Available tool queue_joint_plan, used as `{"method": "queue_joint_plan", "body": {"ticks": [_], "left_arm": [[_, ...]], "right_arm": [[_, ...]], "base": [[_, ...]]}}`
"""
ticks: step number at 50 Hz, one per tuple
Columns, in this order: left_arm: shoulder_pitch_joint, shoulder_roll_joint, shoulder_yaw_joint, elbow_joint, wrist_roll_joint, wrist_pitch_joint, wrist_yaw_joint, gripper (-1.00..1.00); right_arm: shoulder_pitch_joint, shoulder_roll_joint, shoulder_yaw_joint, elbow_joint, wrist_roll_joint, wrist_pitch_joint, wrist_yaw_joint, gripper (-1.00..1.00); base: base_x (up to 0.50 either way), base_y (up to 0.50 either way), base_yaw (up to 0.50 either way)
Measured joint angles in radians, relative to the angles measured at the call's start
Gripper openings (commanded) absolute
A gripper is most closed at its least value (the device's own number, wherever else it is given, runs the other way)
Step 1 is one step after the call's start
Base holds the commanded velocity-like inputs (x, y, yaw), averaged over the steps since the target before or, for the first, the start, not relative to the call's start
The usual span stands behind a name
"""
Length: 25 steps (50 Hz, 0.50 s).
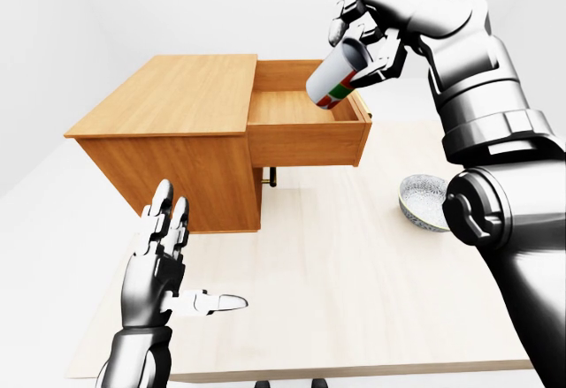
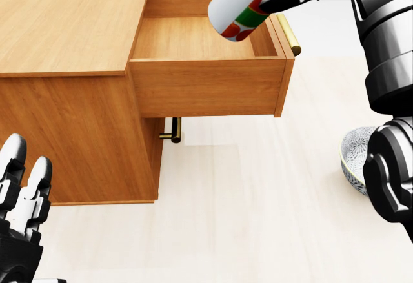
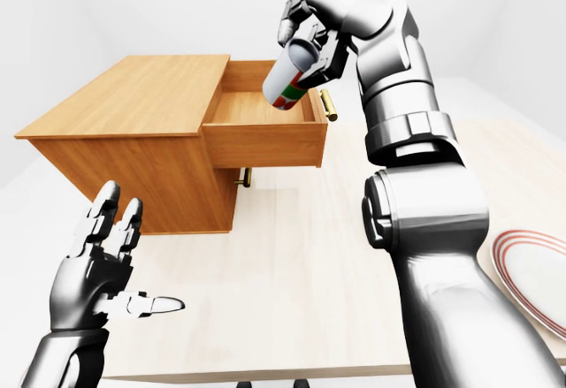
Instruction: Put the ketchup in the top drawer of the cabinet.
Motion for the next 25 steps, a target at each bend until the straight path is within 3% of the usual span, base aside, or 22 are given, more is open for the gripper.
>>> {"method": "queue_joint_plan", "body": {"ticks": [25], "left_arm": [[-0.001, 0.000, 0.003, -0.002, -0.002, 0.000, -0.001, 1.00]], "right_arm": [[0.016, 0.014, 0.004, 0.005, -0.009, 0.000, -0.041, -1.00]], "base": [[0.00, 0.00, 0.00]]}}
